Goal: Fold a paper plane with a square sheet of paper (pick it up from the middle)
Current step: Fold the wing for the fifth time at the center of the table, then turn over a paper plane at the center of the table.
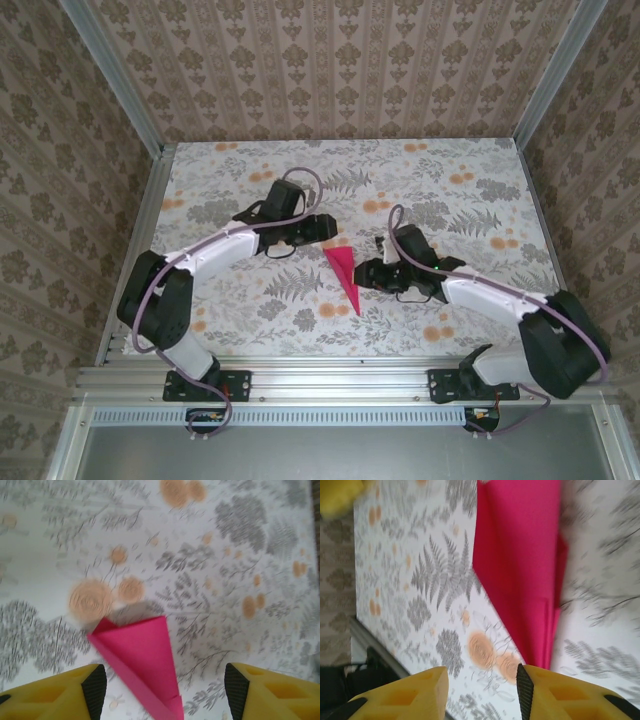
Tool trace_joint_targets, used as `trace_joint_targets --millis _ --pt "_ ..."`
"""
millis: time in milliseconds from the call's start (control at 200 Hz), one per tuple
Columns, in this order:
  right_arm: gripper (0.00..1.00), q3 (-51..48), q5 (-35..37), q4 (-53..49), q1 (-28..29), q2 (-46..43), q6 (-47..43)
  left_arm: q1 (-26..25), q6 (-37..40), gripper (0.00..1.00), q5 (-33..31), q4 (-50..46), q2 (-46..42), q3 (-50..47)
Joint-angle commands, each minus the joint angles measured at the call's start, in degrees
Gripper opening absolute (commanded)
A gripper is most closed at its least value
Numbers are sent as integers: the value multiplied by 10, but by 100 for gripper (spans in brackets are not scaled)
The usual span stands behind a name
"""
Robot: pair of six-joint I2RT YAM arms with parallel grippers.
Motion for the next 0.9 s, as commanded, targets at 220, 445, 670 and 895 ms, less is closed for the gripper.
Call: trace_joint_targets --millis 220,445,670,895 --pt "45 -37 39 -23 -55 -11 -10 -104 -101 69 -136 -191 63 71" --pt "45 -47 19 0 -54 10 -8 -119 -103 69 -113 -185 106 99" --pt "46 -54 -7 29 -55 32 -1 -120 -102 53 -100 -168 124 96" --pt "47 -32 -28 48 -40 75 2 -119 -101 13 -102 -106 68 28"
